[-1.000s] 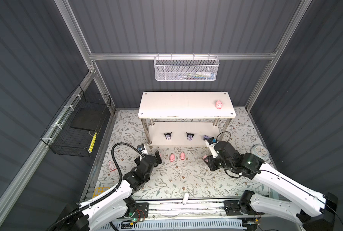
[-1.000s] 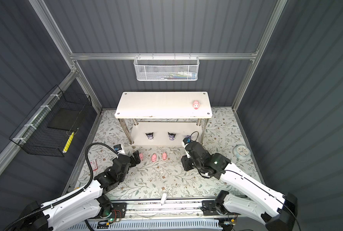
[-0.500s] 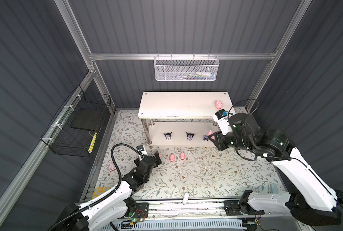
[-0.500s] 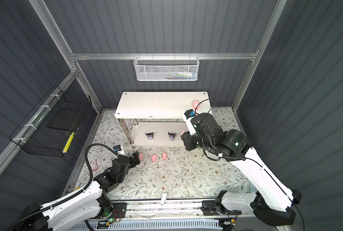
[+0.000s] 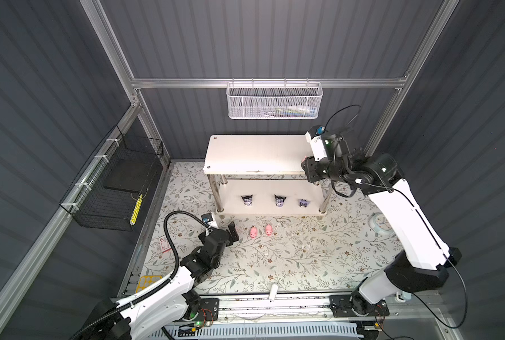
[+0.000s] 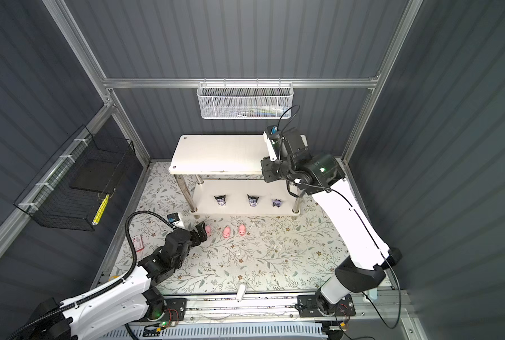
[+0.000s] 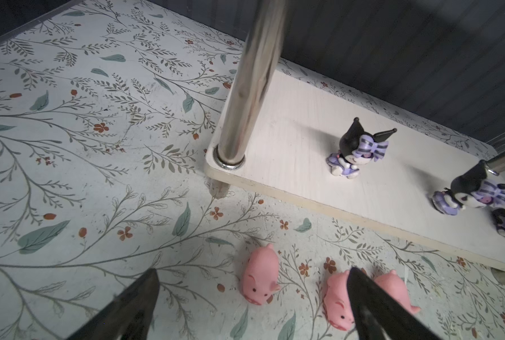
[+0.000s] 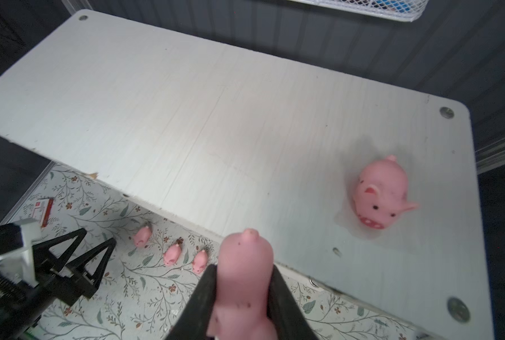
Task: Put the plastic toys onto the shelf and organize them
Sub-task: 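Lift the pink pig with the right gripper up over the top shelf, then set the pink pig beside the first pig and open the right gripper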
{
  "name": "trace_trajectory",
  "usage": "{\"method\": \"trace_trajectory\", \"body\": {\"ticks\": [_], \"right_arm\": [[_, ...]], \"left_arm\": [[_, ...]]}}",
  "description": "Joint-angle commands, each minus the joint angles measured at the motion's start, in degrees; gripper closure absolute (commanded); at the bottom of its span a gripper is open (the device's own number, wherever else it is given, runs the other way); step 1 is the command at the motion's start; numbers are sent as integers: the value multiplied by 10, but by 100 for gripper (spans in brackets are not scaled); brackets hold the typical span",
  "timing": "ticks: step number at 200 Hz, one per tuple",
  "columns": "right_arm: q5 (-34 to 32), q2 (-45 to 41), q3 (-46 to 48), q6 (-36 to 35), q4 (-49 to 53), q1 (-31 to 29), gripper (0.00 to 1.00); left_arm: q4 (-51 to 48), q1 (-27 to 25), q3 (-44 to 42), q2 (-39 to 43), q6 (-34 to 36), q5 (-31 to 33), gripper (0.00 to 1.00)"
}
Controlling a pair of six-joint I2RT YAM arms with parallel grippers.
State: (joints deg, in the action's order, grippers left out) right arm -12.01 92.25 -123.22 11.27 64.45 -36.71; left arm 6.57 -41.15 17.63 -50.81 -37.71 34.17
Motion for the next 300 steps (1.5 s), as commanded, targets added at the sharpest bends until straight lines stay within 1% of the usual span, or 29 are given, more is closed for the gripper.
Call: {"method": "trace_trajectory", "body": {"ticks": [1, 30, 48, 127, 205, 270, 300], "right_arm": [[5, 21, -21, -3, -17, 16, 71], [18, 41, -21, 0, -38, 36, 71], [14, 57, -32, 1, -34, 43, 71], [6, 99, -73, -7, -27, 58, 70], [0, 126, -80, -11, -28, 65, 69], [-2, 125, -95, -16, -28, 66, 56], [11, 117, -105, -19, -33, 66, 49]], "left_arm": [[9, 5, -11, -3, 6, -5, 1], [16, 5, -19, -6, 1, -7, 1], [19, 6, -20, -10, 0, -7, 1], [31, 9, -19, -25, 1, -13, 1], [27, 12, -19, -24, 0, -13, 1], [31, 16, -16, -33, 0, -15, 1], [34, 18, -15, -38, 1, -18, 1]]}}
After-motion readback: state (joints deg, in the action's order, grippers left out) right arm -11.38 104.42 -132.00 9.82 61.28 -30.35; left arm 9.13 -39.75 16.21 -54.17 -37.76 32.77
